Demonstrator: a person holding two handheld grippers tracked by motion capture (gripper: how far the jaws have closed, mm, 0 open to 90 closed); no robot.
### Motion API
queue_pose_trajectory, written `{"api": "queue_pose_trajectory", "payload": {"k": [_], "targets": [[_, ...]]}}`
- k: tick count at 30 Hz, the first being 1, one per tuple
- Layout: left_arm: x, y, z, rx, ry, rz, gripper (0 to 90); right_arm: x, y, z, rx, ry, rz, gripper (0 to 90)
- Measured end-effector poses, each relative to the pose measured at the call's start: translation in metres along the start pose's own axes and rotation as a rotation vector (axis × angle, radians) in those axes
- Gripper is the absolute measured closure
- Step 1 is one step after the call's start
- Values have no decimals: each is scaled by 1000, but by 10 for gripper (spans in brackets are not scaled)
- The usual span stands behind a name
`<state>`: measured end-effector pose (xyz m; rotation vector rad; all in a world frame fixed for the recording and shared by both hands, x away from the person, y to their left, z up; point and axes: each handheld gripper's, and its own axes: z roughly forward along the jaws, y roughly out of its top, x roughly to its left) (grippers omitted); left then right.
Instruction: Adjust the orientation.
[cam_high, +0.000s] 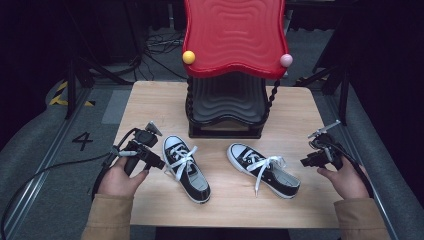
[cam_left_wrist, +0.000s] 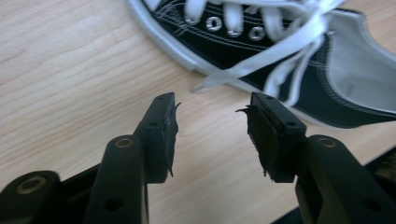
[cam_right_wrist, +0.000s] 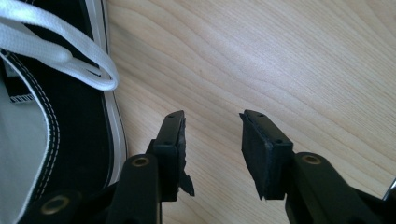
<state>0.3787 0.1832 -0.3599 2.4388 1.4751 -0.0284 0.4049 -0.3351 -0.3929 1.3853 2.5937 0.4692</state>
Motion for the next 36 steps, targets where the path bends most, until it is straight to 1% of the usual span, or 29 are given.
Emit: {"api": "queue_pose_trajectory", "payload": {"k": [1, 2, 3, 4, 6, 8, 9, 10, 11, 13, 15, 16, 18, 21, 23, 25, 27, 30, 31, 33, 34, 36], "targets": [[0, 0, 0, 0, 0, 0, 531, 0, 0, 0, 0, 0, 0, 597], [-4, 2, -1, -6, -20, 7, 536, 0, -1, -3, -19, -8, 3, 596], [-4, 2, -1, -6, -20, 7, 543, 0, -1, -3, -19, -8, 3, 596], [-9, 4, -3, -11, -46, 12, 543, -1, -2, -4, -28, -8, 4, 587], [-17, 6, -6, -27, -69, 39, 543, -4, -5, -6, -48, -4, 28, 574], [-29, 8, -9, -44, -72, 77, 536, -8, -8, -8, -51, -5, 47, 572], [-34, 9, -10, -39, -79, 88, 536, -9, -9, -8, -54, -7, 54, 567], [-34, 9, -10, -39, -79, 88, 536, -10, -11, -8, -58, -9, 58, 564], [-41, 11, -10, -30, -94, 119, 536, -11, -12, -8, -52, -9, 65, 564], [-49, 13, -9, -22, -107, 148, 536, -11, -13, -7, -52, -10, 66, 563], [-55, 15, -8, -24, -110, 166, 531, -11, -13, -7, -55, -3, 73, 552], [-55, 15, -8, -24, -110, 166, 524, -12, -13, -7, -58, 12, 78, 552], [-61, 18, -8, -26, -126, 175, 524, -12, -13, -8, -61, 19, 86, 548], [-70, 20, -7, -25, -123, 210, 518, -13, -12, -7, -55, 13, 95, 546], [-76, 22, -5, -24, -140, 232, 519, -13, -12, -5, -51, 10, 94, 541], [-80, 23, -3, -23, -151, 244, 517, -13, -13, -5, -51, 8, 91, 537], [-84, 24, -1, -5, -172, 253, 505, -14, -13, -6, -56, 8, 92, 538], [-92, 26, 6, 35, -215, 277, 498, -15, -14, -8, -61, 11, 124, 540], [-95, 26, 8, 47, -220, 280, 494, -15, -14, -8, -61, 12, 127, 540], [-98, 26, 9, 56, -221, 287, 493, -16, -14, -8, -58, 12, 130, 540], [-99, 27, 12, 65, -227, 284, 490, -16, -14, -7, -59, 16, 123, 539], [-100, 28, 16, 71, -213, 271, 455, -15, -13, -6, -53, 14, 121, 537]]}}
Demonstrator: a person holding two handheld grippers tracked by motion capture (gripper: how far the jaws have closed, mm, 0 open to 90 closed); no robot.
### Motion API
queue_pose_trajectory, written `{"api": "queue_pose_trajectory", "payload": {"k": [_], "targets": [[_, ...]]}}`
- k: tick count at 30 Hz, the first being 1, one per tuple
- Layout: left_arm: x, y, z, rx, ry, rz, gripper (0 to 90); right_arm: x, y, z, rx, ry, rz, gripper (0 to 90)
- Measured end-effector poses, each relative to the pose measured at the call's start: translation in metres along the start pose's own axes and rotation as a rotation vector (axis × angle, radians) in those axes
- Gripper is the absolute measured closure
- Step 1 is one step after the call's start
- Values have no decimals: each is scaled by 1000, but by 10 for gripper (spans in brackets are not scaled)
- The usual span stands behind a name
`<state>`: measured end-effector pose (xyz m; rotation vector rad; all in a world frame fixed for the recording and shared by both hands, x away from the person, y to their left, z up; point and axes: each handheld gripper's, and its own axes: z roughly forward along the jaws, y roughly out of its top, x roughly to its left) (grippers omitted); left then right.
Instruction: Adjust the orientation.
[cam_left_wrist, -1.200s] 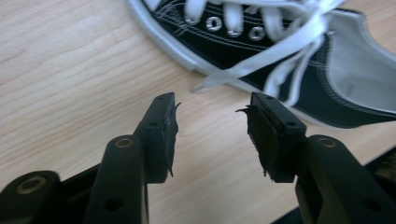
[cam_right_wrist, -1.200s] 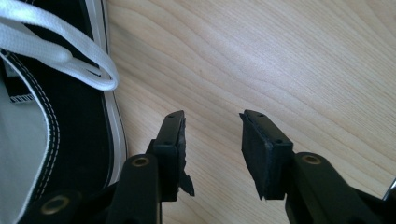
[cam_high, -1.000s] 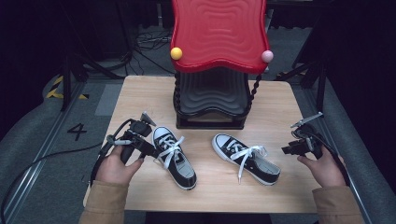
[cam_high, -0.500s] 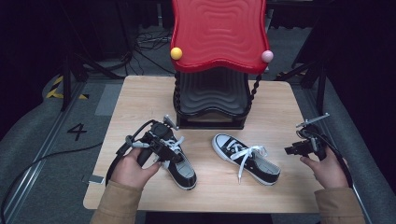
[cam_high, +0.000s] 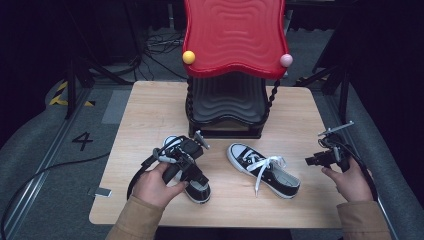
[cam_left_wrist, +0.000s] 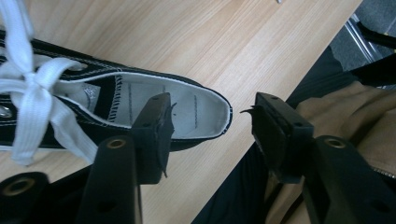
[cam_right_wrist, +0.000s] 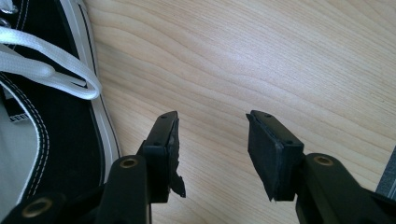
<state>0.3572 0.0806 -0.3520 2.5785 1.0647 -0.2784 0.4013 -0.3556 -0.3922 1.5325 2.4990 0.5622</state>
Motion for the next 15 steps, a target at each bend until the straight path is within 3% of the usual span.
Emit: {"api": "queue_pose_trajectory", "payload": {"k": [9, 15], "targets": [[1, -1, 11, 37, 13, -48, 458, 2, 2, 3, 6, 0, -6, 529], [-3, 1, 18, 58, 11, -41, 452, 3, 2, 6, 14, 3, -9, 527]]}}
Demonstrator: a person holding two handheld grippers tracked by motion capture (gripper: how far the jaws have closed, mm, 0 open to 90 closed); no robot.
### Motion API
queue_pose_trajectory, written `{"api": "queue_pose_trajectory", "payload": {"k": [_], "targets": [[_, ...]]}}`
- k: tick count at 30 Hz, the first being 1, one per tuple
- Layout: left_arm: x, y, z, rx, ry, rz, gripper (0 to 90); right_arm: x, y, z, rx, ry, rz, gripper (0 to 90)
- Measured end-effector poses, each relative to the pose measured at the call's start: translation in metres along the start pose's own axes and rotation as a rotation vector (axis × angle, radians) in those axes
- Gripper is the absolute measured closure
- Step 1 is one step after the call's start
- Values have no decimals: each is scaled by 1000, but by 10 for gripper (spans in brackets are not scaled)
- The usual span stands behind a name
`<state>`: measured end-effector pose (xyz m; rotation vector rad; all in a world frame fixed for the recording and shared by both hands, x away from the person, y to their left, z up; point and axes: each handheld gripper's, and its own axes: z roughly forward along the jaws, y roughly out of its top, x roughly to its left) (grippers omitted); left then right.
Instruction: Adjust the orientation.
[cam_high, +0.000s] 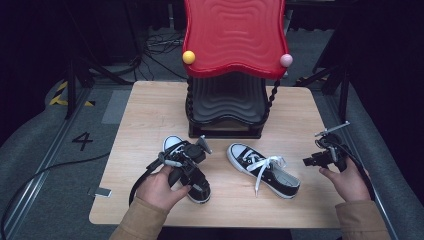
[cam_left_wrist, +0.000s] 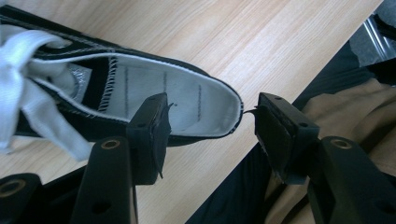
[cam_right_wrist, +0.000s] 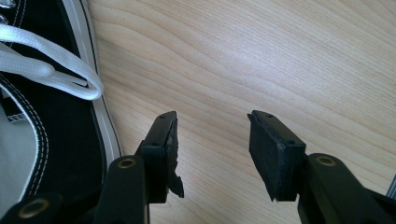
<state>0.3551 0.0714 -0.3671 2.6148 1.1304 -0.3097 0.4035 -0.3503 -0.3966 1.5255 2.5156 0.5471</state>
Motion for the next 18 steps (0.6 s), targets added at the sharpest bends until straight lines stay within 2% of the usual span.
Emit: {"api": "queue_pose_trajectory", "payload": {"k": [3, 6, 12, 15, 16, 17, 18], "targets": [[-2, 3, 9, 30, -4, 13, 452, 1, 0, 2, 6, 1, -2, 525], [-4, 6, 18, 63, -8, 8, 458, 2, 1, 3, 7, 1, -10, 522], [-5, 10, 33, 99, -20, 5, 502, 3, 1, 4, 7, 0, -18, 500], [-5, 11, 39, 113, -17, 7, 572, 2, 0, 4, 0, -5, -35, 494], [-5, 11, 40, 115, -23, 11, 658, 2, 0, 4, 0, -6, -34, 490], [-4, 11, 41, 107, -23, 11, 658, 2, 0, 4, 0, -6, -34, 490], [-4, 11, 41, 97, -23, 4, 708, 2, 1, 4, -2, -5, -36, 488]]}}
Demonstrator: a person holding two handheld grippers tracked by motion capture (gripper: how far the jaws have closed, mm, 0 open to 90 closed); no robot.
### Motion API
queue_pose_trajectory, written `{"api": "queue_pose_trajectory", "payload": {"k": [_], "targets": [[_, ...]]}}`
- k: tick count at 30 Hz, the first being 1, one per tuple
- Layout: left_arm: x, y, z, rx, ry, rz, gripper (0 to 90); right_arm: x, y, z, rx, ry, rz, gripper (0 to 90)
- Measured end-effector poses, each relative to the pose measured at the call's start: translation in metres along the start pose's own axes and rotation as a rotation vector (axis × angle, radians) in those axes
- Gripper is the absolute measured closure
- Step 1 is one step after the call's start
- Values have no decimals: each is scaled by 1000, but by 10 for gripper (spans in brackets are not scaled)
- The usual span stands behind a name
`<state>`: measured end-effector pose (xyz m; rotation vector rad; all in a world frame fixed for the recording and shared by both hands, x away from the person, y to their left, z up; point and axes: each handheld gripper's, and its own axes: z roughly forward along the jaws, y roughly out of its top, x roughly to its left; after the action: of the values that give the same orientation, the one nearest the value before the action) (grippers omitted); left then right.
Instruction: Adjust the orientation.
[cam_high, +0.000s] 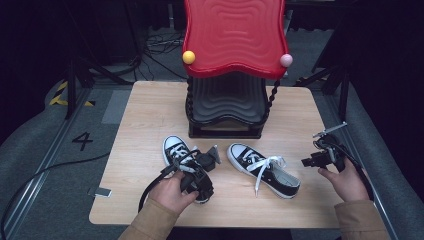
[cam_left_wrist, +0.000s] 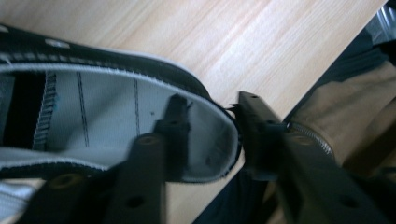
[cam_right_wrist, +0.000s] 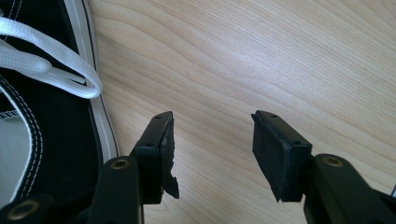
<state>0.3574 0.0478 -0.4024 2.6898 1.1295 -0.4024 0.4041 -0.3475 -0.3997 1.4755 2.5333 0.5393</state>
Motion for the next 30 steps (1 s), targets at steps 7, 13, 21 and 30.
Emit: {"api": "queue_pose_trajectory", "payload": {"k": [7, 13, 21, 30], "targets": [[0, -6, -5, -1, 16, -2, 797, 0, 3, 1, -5, -4, -13, 476], [9, -26, -25, -21, -3, -24, 815, 2, 11, 4, -7, 0, -24, 475], [20, -50, -35, -4, -2, -87, 798, 4, 21, 10, 3, 8, -43, 472], [33, -73, -37, 27, 24, -141, 780, 4, 25, 12, 8, 12, -49, 472]]}}
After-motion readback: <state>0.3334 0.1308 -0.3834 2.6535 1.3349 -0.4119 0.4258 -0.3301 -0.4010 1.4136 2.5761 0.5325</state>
